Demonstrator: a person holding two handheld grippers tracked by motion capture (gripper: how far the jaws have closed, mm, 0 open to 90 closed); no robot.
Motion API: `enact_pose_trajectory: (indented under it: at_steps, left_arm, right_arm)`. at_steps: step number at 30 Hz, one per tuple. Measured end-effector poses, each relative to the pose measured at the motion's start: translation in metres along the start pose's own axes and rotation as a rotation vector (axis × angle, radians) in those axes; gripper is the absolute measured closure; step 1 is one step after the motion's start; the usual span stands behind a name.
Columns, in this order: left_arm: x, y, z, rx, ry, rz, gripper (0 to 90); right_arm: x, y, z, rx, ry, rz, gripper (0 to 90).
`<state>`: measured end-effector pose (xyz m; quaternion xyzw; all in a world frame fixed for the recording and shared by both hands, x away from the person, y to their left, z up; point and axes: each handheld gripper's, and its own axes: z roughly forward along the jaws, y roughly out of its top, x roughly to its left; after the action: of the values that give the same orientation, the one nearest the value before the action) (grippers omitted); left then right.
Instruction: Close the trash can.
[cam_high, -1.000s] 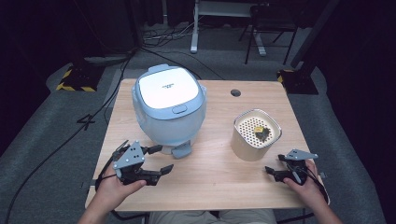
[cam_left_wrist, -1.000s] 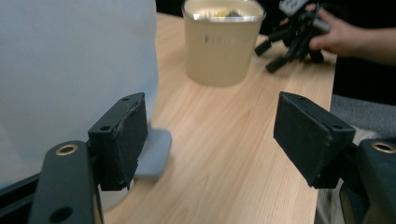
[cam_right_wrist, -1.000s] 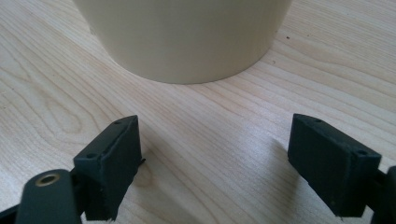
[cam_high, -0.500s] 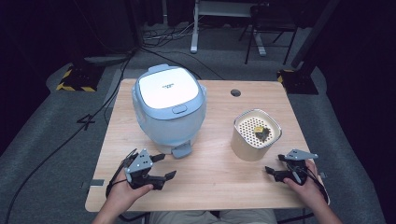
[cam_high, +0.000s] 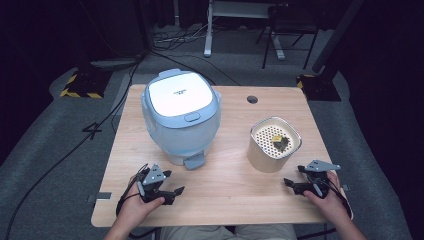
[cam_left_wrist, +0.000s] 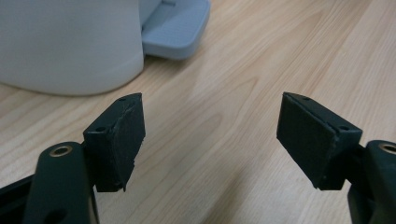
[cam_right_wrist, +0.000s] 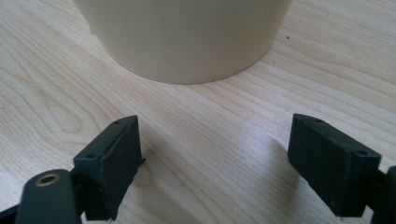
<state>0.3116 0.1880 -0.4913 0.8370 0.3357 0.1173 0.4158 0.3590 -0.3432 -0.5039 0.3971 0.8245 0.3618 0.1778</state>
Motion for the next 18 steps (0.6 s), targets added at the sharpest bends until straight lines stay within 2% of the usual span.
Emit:
enact_pose_trajectory:
  at_steps: [3, 4, 10, 11, 12, 15, 16, 18]
  left_arm:
    - [-0.001, -0.002, 0.002, 0.019, 0.004, 0.010, 24.3]
    - [-0.003, -0.003, 0.005, 0.048, 0.015, 0.025, 24.3]
    - [-0.005, -0.004, 0.012, 0.094, 0.037, 0.065, 22.9]
    - [-0.005, -0.004, 0.012, 0.094, 0.037, 0.065, 22.4]
    - [-0.006, -0.005, 0.014, 0.118, 0.047, 0.059, 21.6]
    - [-0.005, -0.005, 0.014, 0.119, 0.049, 0.049, 20.2]
    - [-0.005, -0.006, 0.014, 0.125, 0.062, 0.028, 18.3]
    - [-0.005, -0.006, 0.014, 0.125, 0.066, 0.019, 16.4]
  right_arm:
    - [0.000, 0.000, 0.000, 0.000, 0.000, 0.000, 17.6]
    - [0.000, 0.000, 0.000, 0.000, 0.000, 0.000, 17.6]
    - [0.000, 0.000, 0.000, 0.001, 0.001, -0.001, 17.6]
    - [0.000, 0.000, 0.000, 0.001, 0.001, -0.001, 17.6]
    - [0.000, 0.000, 0.000, -0.001, 0.000, 0.000, 17.6]
    - [0.000, 0.000, 0.000, 0.000, 0.000, 0.000, 17.6]
    - [0.000, 0.000, 0.000, -0.001, 0.000, 0.000, 17.6]
    - [0.000, 0.000, 0.000, -0.001, 0.000, 0.000, 17.6]
